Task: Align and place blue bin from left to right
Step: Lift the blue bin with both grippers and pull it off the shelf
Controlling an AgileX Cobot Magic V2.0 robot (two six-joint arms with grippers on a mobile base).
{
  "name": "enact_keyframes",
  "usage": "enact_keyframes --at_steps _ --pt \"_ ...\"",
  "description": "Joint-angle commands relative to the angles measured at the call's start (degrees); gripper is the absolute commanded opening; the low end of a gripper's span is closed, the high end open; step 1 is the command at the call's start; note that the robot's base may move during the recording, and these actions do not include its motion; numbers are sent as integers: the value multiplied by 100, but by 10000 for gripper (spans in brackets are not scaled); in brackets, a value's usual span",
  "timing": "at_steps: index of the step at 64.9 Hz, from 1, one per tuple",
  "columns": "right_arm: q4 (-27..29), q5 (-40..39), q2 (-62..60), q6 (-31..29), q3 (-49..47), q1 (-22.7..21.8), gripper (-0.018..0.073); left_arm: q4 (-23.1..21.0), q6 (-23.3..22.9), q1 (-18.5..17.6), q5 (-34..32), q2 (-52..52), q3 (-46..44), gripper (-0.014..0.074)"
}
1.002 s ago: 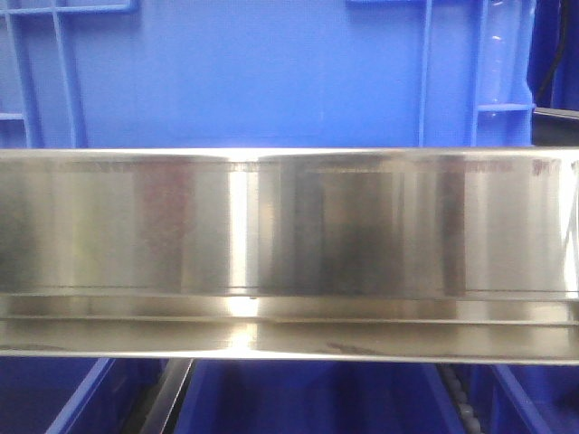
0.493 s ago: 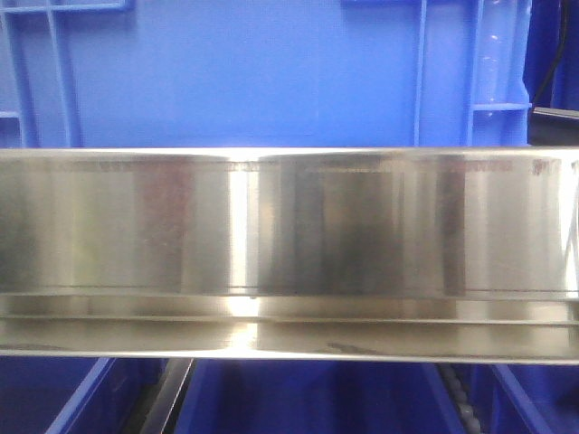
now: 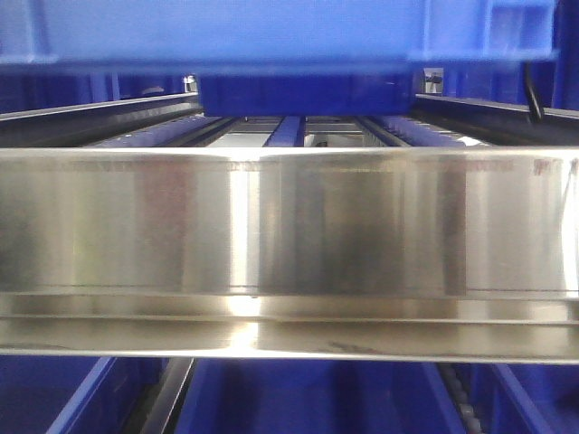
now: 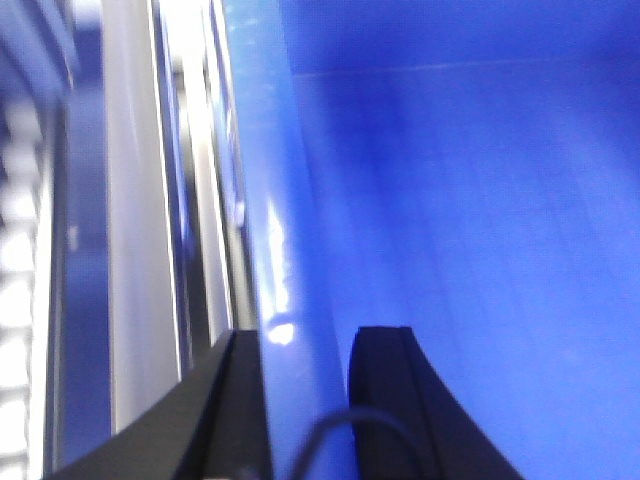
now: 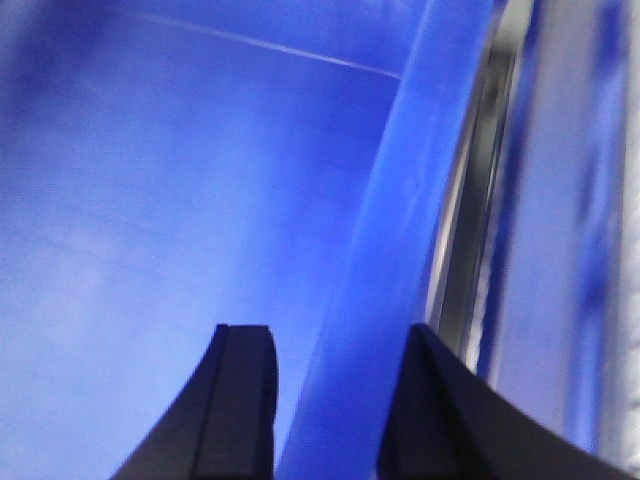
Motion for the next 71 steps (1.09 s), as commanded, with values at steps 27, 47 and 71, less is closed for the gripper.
enact_keyframes --at_steps 27,47,71 --pt "-115 -265 -185 63 -508 -28 -68 -224 -231 -253 -301 -336 -372 -111" --pt "-115 -328 -185 63 -508 -28 -68 -224 -231 -253 -301 -337 -372 -111" --pt "-115 -518 -185 63 -508 -28 -68 -224 -231 -253 -654 -337 -372 -111"
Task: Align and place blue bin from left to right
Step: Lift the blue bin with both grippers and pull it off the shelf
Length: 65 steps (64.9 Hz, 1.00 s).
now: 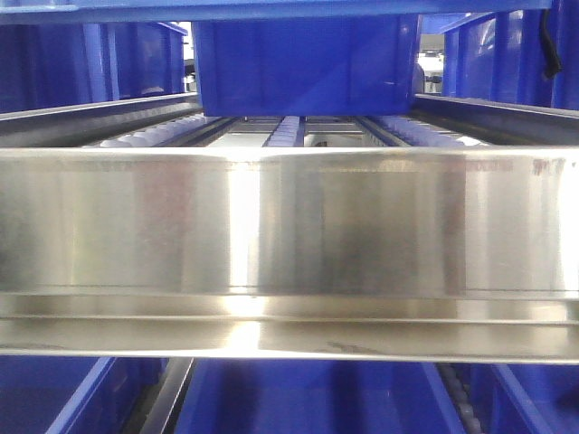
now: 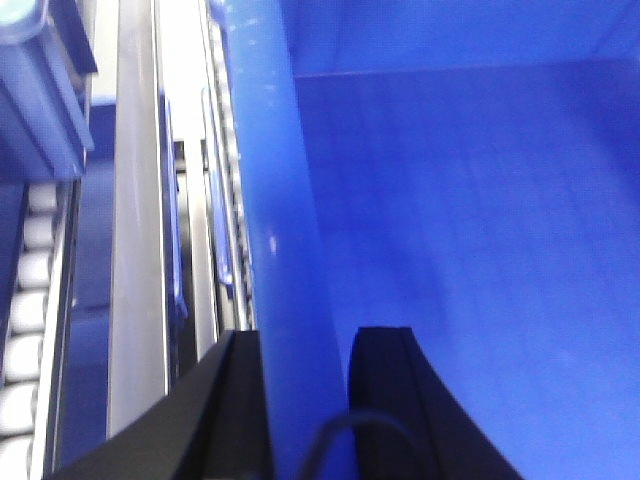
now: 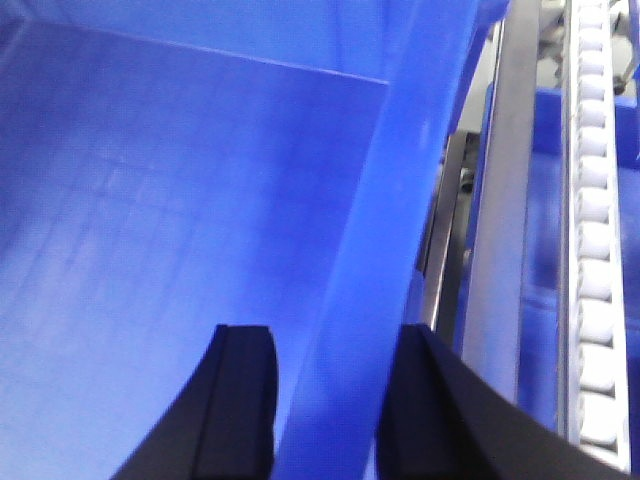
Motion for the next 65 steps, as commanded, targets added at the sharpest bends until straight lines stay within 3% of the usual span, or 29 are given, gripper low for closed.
enact_keyframes --at_steps 1,31,65 --pt "-56 -567 -82 86 -80 -28 -68 -400 17 -99 -648 -168 -112 -111" --pt "-56 -1060 -82 86 -80 -28 -68 -249 17 -99 -951 -168 -112 -111" --pt "-56 -1072 -71 86 -80 -28 -68 -249 17 -99 -1411 -168 -112 -111"
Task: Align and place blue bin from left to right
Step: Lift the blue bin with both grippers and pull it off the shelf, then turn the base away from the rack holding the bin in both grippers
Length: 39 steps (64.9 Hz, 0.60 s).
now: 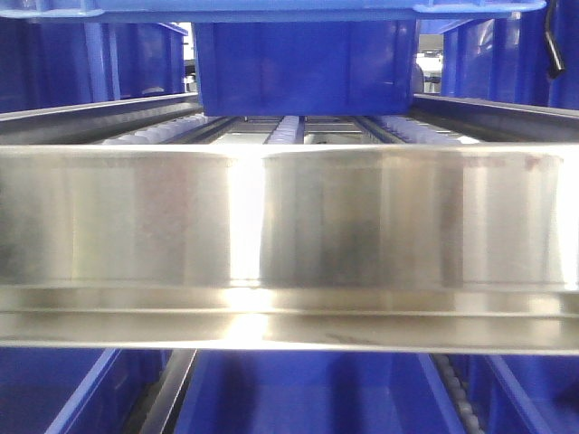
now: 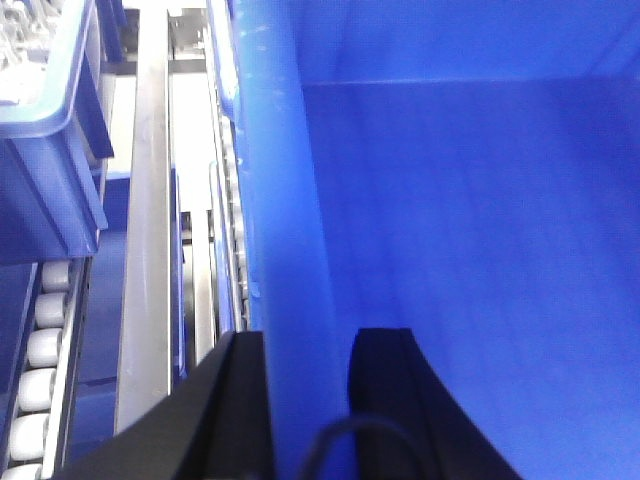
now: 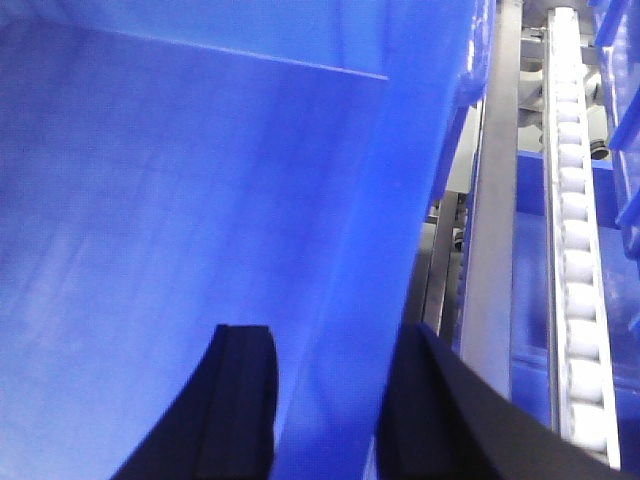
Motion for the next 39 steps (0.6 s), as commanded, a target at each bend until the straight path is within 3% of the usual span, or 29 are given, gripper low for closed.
enact_keyframes --at_steps 1,39 --pt "6 -465 -71 96 -80 -8 -68 -406 17 -99 -661 -168 -112 -111" --pt "6 -813 542 96 -80 -8 -68 -406 17 -99 -661 -35 -112 -111"
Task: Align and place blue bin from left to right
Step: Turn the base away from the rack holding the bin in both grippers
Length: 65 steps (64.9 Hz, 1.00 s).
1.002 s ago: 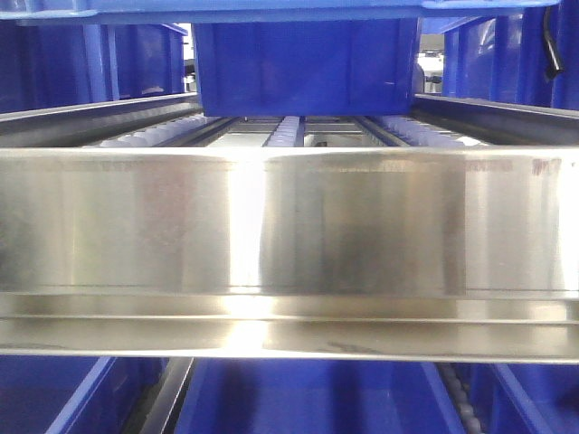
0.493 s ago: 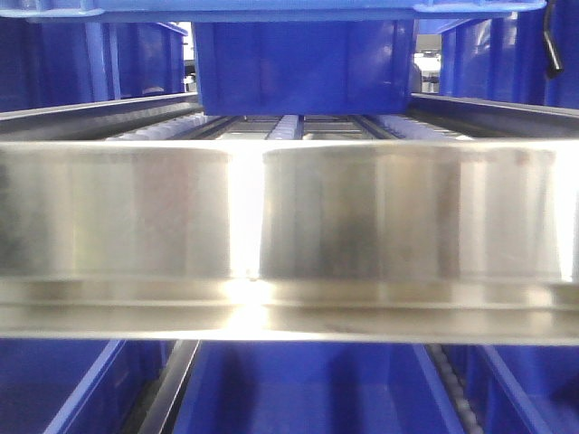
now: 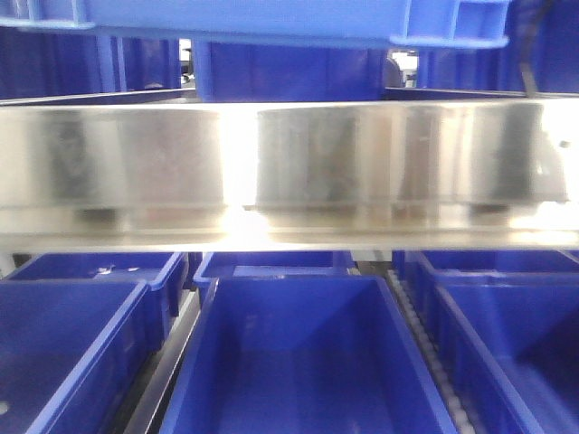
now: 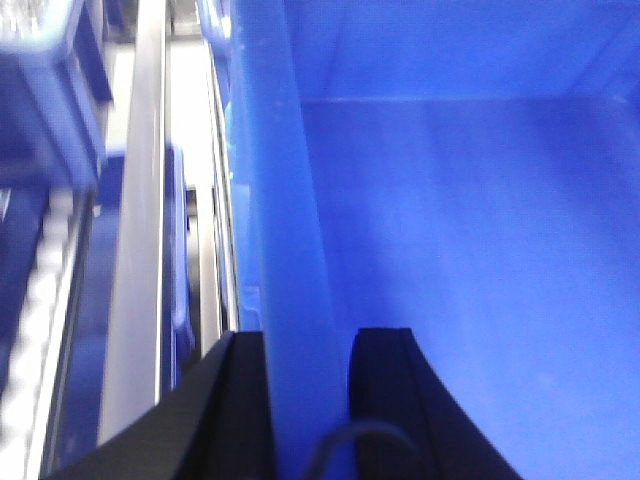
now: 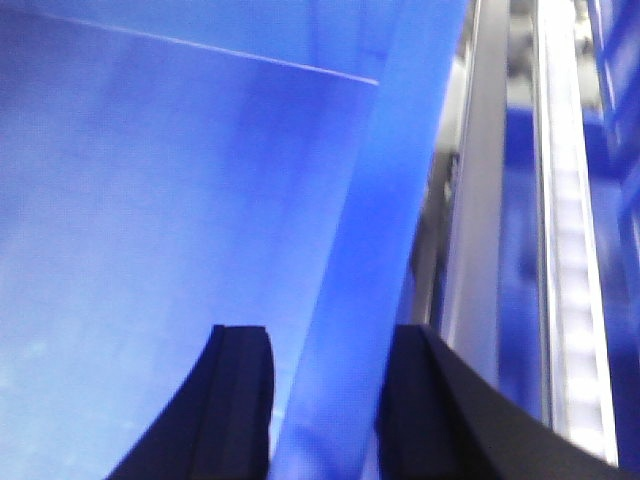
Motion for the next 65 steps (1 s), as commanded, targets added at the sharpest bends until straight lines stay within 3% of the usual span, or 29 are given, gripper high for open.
enact_keyframes --at_steps 1,65 --pt "25 -588 79 139 -80 1 -68 -575 17 -99 -561 -168 -112 -111" --pt "25 -1005 305 139 -80 1 -68 -575 17 -99 -561 -168 -112 -111"
